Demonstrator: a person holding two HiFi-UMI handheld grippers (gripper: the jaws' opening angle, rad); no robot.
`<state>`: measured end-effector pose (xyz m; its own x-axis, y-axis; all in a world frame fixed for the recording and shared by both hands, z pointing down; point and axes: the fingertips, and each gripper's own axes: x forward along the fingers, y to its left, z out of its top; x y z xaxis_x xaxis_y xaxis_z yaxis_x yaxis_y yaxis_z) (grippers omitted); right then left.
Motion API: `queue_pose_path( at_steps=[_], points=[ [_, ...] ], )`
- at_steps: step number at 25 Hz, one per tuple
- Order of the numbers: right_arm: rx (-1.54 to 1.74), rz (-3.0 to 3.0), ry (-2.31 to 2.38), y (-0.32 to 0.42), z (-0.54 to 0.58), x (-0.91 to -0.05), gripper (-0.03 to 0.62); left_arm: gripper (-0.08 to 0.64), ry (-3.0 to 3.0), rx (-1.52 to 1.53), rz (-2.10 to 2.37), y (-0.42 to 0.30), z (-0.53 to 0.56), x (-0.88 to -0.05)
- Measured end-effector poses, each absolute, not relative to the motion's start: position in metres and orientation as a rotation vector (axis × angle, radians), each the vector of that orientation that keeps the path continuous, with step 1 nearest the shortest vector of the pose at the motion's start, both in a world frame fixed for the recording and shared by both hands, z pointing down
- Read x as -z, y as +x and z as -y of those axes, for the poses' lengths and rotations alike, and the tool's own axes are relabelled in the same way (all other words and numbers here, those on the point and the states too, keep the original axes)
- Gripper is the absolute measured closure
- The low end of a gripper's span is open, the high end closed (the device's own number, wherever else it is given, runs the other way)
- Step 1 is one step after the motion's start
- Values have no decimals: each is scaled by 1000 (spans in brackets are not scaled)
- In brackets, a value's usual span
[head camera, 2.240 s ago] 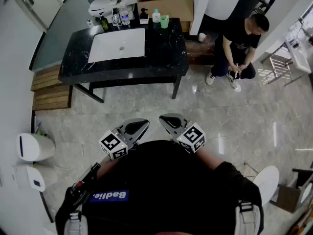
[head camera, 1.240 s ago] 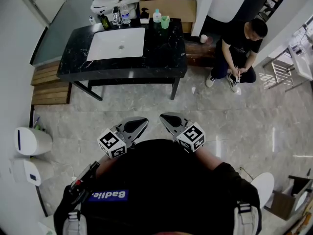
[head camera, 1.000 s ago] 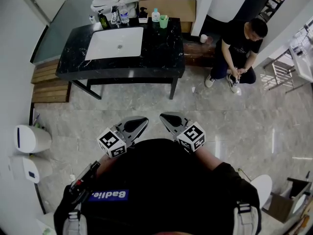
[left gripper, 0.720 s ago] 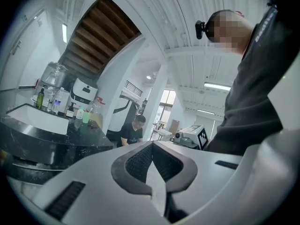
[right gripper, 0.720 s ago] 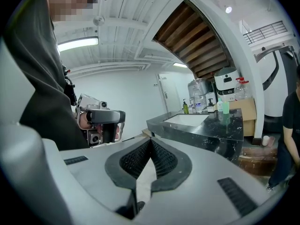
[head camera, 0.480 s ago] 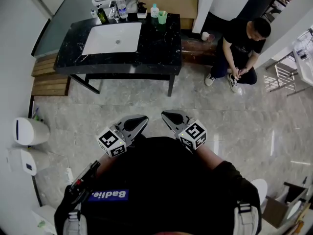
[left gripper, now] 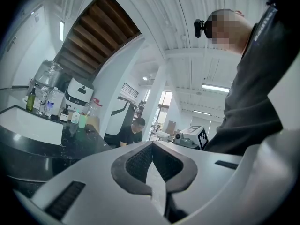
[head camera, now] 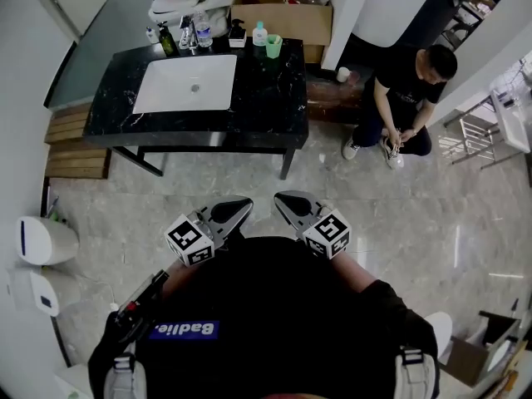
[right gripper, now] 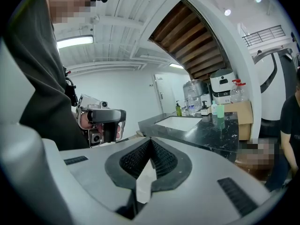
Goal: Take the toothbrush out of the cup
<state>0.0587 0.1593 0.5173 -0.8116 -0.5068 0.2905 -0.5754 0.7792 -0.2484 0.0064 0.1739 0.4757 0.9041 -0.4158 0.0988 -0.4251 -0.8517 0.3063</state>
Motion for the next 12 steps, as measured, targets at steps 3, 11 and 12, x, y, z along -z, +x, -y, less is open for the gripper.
queue_pose_path(
  at_steps=[3, 11, 12],
  points=[
    [-494, 2747, 886, 48, -129, -520, 580, 549, 2758, -55, 581, -6, -142, -476],
    [-514, 2700, 1007, 12, -32, -517, 580, 549, 2757, -51, 517, -53, -44, -477],
    [-513, 2695, 1020, 8, -22, -514, 580, 549, 2757, -52, 502, -57, -34, -478]
  ],
)
